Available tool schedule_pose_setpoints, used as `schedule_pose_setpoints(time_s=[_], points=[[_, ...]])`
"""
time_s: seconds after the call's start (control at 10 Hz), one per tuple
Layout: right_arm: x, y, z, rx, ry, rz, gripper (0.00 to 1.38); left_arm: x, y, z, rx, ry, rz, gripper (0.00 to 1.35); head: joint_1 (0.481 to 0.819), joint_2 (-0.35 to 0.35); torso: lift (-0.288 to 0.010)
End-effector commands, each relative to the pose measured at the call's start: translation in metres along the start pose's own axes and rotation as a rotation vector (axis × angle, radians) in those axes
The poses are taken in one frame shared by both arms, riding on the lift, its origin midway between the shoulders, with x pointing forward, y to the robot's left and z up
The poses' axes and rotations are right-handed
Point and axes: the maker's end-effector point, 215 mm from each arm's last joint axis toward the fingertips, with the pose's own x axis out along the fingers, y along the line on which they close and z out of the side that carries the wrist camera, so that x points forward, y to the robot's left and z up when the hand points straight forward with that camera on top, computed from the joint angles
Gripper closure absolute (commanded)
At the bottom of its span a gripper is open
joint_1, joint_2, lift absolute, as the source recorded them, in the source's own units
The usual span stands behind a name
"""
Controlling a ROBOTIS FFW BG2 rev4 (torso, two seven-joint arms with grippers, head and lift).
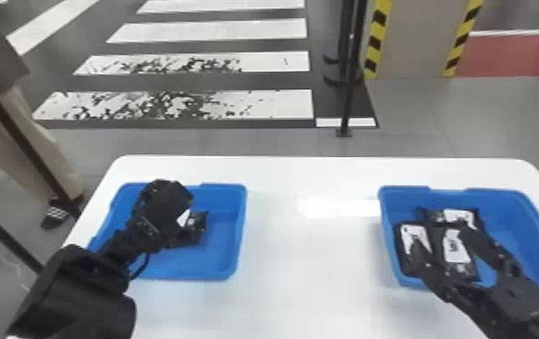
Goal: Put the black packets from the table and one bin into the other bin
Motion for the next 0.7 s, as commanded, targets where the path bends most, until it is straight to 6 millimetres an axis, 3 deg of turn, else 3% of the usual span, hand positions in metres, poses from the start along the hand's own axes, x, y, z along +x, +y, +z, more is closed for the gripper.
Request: schedule_pose_setpoints(time_s=[0.0,0.2,0.6], points=[[0.001,0.0,-0.001,0.006,0.003,0.0,0.17,-0.001,0.011,-0.023,-0.027,0.05,0.012,0.16,0.695,0.083,-0.11],[0.002,0.002,-0.003,0.011,0.007,0.006,0.17,0.002,0.017,-0.034,0.0,0.086,0.0,0.2,0.695,0.117,-0.11],[0.01,0.013,-0.011,0.029,0.018,0.03,0.17,0.023,-0.011,-0.057,-0.047,0.171,-0.114,0.2,0.695,0.133,-0.11]])
